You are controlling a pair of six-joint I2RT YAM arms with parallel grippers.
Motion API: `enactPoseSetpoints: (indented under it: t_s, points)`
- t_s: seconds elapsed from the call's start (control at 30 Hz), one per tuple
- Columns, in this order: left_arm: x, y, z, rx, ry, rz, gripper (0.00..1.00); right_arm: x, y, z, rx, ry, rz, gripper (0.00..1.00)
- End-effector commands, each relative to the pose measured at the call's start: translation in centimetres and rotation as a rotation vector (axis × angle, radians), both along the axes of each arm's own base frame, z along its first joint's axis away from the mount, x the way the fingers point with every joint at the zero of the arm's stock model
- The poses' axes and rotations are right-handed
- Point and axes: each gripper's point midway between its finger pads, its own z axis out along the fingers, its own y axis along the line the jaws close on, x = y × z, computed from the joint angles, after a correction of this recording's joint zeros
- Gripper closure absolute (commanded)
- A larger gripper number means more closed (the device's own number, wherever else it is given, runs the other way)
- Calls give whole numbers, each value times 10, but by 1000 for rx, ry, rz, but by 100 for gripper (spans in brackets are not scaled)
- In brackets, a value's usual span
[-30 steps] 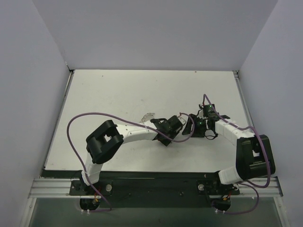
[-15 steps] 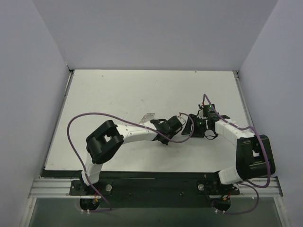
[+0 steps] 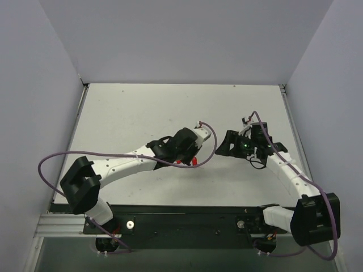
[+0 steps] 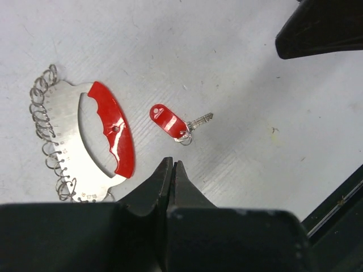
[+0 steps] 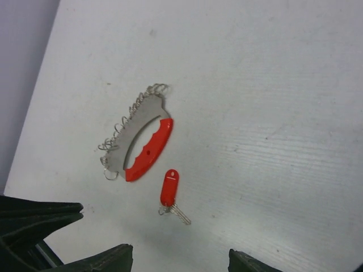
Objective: Put the keys on the keyring
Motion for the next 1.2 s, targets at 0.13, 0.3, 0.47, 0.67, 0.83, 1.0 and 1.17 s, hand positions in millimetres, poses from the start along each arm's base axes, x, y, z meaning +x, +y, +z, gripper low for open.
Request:
enactPoseSetpoints:
  t_s: [0.13,0.3,0.47,0.67,0.83,1.0,1.17]
  points:
    - [-4,-6,-10,2,10,-57,45,-1,1,30,0,-111,7,29]
    - [-3,-14,-35,93,6,-31,30,1,-16,13,-71,-70,-83,27]
    - [1,-22,-55,200,-13,-2,29,2,-28,-2,-99,-20,-145,24]
    - [3,-25,-78,253,-8,1,30,0,-32,-13,-108,15,-158,23]
    - [5,-28,-87,257,-13,9,38,-2,-31,-18,-108,28,-148,23]
    - [10,-30,-93,268,-25,14,47,-2,-31,-19,-106,32,-142,23]
    - [10,-27,-102,282,-14,10,57,-3,-30,-20,-103,35,-138,24]
